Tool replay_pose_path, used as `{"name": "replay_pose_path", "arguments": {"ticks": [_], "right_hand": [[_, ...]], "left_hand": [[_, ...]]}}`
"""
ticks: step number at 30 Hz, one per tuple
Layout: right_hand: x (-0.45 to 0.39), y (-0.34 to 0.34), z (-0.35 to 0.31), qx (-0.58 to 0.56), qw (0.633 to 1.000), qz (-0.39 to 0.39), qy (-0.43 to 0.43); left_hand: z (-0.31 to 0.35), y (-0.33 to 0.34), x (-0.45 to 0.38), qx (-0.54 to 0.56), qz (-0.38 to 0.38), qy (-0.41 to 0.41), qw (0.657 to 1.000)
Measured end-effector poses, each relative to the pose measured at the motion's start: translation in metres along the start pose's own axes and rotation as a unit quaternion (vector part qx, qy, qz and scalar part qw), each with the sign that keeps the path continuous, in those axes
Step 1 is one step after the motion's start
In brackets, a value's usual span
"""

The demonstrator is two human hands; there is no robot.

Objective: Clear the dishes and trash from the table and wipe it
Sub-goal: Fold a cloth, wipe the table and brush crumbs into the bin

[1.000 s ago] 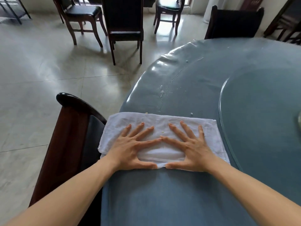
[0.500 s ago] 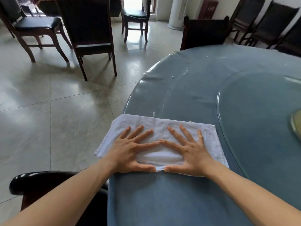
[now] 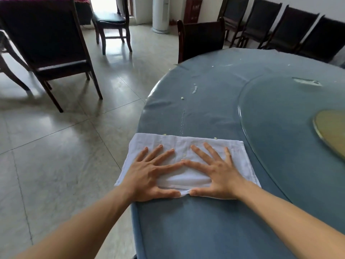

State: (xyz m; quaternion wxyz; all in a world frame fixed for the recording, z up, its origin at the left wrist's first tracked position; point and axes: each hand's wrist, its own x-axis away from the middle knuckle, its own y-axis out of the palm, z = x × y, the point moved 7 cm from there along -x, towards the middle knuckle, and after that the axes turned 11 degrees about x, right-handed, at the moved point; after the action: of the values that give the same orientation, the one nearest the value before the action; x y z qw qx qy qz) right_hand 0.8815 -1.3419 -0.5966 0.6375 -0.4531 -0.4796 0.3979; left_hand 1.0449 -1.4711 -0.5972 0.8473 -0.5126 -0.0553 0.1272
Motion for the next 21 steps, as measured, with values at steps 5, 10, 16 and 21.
{"name": "replay_pose_path", "arguments": {"ticks": [5, 10, 16, 21], "right_hand": [[-0.031, -0.006, 0.01, -0.003, 1.0, -0.002, 0.024], [-0.066, -0.012, 0.024, -0.006, 0.999, -0.001, 0.047], [-0.116, -0.023, 0.048, -0.032, 0.995, 0.007, 0.099], [-0.149, -0.026, 0.066, -0.035, 0.992, 0.001, 0.12]], "left_hand": [[-0.026, -0.011, -0.032, -0.004, -0.007, 0.025, 1.0], [-0.056, -0.026, -0.071, -0.008, -0.016, 0.062, 0.998], [-0.097, -0.046, -0.138, -0.014, -0.045, 0.103, 0.994], [-0.121, -0.054, -0.18, -0.013, -0.06, 0.132, 0.989]]}}
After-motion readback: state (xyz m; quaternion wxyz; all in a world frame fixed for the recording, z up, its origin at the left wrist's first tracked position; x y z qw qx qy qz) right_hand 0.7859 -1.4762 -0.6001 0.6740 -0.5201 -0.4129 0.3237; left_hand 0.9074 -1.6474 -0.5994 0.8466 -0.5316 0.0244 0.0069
